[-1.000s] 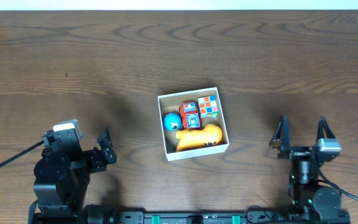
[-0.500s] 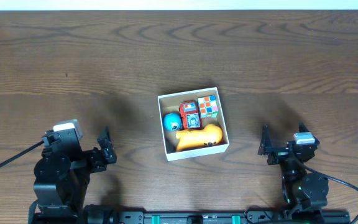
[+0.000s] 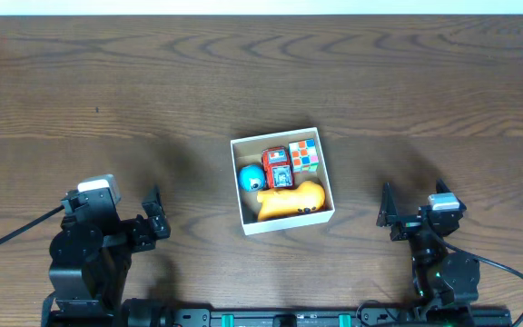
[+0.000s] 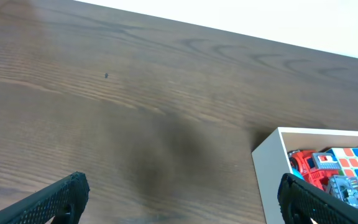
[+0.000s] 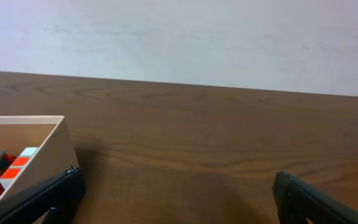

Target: Pack container

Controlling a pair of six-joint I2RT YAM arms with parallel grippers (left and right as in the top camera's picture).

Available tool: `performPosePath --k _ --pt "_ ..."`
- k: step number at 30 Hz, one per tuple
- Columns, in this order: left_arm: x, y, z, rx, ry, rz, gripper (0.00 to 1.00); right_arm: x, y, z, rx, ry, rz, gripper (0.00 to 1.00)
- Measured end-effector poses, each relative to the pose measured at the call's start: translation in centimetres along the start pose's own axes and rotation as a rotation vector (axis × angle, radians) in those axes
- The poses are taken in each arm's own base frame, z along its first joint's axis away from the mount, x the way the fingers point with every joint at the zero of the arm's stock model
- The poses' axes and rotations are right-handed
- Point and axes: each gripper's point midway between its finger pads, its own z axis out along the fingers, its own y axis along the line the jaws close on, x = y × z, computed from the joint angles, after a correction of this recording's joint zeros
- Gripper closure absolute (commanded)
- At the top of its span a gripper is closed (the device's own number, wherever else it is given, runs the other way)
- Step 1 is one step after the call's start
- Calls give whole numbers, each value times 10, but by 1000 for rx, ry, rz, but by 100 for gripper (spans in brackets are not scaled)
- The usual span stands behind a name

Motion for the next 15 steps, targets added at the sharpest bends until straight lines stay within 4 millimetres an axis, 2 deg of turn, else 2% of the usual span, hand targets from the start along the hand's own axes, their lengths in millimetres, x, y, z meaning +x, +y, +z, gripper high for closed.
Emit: performPosePath --k 15 --pt "0 0 0 0 0 0 2 0 0 0 -1 0 0 1"
